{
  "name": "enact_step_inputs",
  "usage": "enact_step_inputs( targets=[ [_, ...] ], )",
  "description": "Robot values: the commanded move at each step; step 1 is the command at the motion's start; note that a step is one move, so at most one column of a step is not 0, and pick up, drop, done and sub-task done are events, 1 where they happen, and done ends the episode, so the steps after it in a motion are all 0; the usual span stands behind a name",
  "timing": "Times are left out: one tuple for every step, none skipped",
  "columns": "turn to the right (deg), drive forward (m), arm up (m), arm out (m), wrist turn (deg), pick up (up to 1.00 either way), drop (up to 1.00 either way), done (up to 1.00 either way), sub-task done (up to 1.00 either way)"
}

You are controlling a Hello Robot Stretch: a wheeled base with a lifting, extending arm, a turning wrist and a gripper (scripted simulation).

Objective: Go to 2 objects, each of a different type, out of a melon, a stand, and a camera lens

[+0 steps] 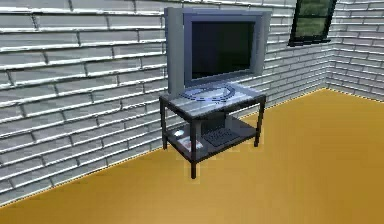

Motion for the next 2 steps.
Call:
enact_step_inputs(
  targets=[
    [6.0,0.00,0.00,0.00,0.0,0.00,0.00,0.00,0.00],
    [0.0,0.80,0.00,0.00,0.0,0.00,0.00,0.00,0.00]
  ],
)
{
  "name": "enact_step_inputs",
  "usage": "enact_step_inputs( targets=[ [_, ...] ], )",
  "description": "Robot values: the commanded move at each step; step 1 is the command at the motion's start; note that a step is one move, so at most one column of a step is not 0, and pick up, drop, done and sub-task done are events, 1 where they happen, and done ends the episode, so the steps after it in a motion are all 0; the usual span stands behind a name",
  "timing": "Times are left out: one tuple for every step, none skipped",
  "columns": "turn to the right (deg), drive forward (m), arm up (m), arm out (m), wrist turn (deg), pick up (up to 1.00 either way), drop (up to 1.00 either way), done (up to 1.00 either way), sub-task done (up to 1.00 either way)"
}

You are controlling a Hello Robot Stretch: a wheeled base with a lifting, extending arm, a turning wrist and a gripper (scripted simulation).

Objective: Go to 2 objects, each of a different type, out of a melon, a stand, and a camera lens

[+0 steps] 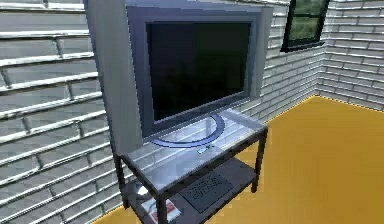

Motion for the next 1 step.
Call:
enact_step_inputs(
  targets=[
    [0.0,0.00,0.00,0.00,0.0,0.00,0.00,1.00,0.00]
  ],
)
